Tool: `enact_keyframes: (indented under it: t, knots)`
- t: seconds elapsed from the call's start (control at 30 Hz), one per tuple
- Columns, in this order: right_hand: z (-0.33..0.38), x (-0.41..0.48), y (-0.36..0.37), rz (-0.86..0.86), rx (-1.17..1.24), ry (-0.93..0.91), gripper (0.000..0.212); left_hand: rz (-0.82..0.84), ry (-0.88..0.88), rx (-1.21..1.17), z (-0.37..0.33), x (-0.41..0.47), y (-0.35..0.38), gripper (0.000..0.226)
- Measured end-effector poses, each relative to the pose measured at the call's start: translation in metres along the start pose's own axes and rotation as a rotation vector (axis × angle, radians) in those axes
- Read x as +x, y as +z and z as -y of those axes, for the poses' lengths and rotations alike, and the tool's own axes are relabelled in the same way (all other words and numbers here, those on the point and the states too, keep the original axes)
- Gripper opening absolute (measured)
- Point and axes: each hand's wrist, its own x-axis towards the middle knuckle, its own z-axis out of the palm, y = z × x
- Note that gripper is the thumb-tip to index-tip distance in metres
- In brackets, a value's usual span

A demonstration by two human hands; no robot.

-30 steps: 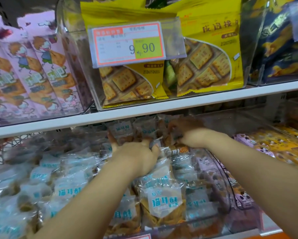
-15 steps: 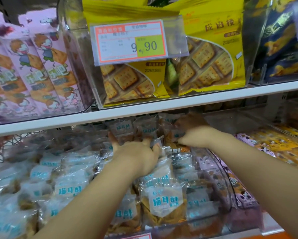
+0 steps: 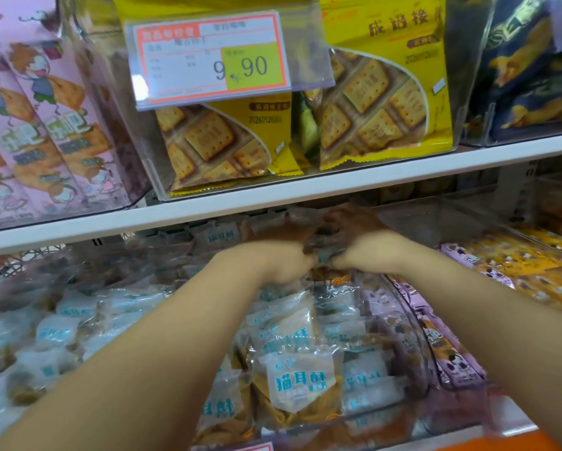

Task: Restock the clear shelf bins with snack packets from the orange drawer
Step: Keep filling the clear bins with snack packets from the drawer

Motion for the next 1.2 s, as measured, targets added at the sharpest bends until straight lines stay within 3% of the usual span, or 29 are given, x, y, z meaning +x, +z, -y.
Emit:
enact_keyframes:
  t: [0.1, 0.3, 0.4, 0.57, 0.7, 0.8, 0.87, 1.0, 1.1, 1.2]
  knots:
    - [0.001, -0.01, -0.007, 0.005, 0.177, -0.024, 0.082, 0.078, -0.111, -0.056, 0.005, 0.003, 0.008, 0.035]
    - [0.0, -0.011, -0.013, -0.136, 0.305, -0.068, 0.055, 0.005, -0.167, -0.081, 0.004, 0.011, 0.007, 0.038]
    - [0.003, -0.004, -0.011, -0.089, 0.303, -0.059, 0.04, 0.029, -0.201, -0.101, 0.003, 0.012, 0.006, 0.028]
    - [-0.005, 0.004, -0.004, 0.033, 0.272, -0.014, 0.048, -0.012, -0.244, -0.18, 0.002, 0.01, 0.009, 0.011]
    - [-0.014, -0.015, -0.003, -0.184, 0.417, -0.021, 0.055, -0.051, -0.273, -0.195, 0.002, 0.01, 0.012, 0.019]
    - [-0.019, -0.023, 0.003, -0.305, 0.23, -0.115, 0.035, -0.094, -0.299, -0.236, 0.004, 0.012, 0.016, 0.02]
    - [-0.018, -0.017, 0.004, -0.267, 0.105, -0.165, 0.028, -0.122, -0.292, -0.264, 0.005, 0.012, 0.016, 0.026]
    - [-0.011, 0.001, -0.001, -0.061, -0.071, -0.184, 0.041, -0.136, -0.264, -0.247, 0.009, 0.014, 0.017, 0.063]
    - [-0.008, -0.004, -0.005, -0.041, -0.047, -0.202, 0.046, -0.119, -0.23, -0.214, 0.016, 0.014, 0.016, 0.066]
    - [-0.012, -0.027, -0.008, -0.135, 0.102, -0.153, 0.044, -0.083, -0.188, -0.195, 0.019, 0.005, 0.004, 0.052]
